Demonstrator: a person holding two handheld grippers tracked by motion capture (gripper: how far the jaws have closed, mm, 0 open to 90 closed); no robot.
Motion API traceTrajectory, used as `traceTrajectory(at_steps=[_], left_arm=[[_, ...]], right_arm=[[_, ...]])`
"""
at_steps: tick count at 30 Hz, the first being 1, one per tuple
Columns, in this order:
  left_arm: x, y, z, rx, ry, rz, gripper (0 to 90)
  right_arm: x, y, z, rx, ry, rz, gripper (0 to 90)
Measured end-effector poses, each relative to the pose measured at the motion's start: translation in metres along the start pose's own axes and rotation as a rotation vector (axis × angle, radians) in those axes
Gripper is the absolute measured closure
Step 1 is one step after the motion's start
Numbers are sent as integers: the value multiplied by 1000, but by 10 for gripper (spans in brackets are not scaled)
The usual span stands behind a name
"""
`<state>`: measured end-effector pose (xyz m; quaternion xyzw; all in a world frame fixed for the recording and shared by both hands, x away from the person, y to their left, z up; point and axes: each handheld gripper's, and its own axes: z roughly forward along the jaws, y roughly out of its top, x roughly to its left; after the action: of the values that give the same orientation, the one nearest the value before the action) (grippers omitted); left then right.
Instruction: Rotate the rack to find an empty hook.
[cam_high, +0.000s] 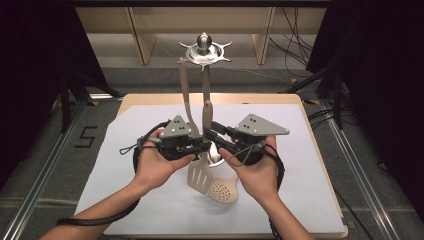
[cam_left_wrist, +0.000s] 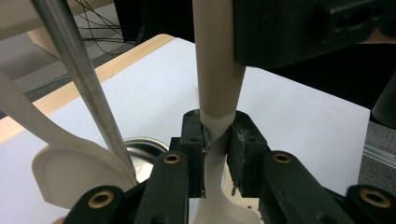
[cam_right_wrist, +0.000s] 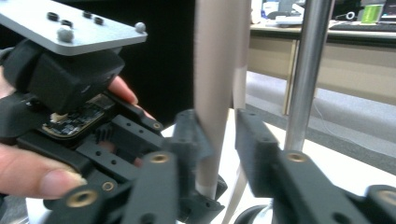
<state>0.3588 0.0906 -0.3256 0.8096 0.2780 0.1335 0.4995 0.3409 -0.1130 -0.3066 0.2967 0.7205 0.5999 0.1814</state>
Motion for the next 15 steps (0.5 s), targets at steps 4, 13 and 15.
traceTrajectory(at_steps=[4, 13, 15], left_arm=[[1, -1, 0, -16, -27, 29, 763], [21, -7, -3, -42, -261, 41, 596], [25, -8, -1, -47, -299, 37, 618]], right_arm=[[-2, 1, -2, 11, 14, -9, 755], [-12, 0, -14, -2, 105, 4, 756], [-14, -1, -16, -9, 124, 6, 756]])
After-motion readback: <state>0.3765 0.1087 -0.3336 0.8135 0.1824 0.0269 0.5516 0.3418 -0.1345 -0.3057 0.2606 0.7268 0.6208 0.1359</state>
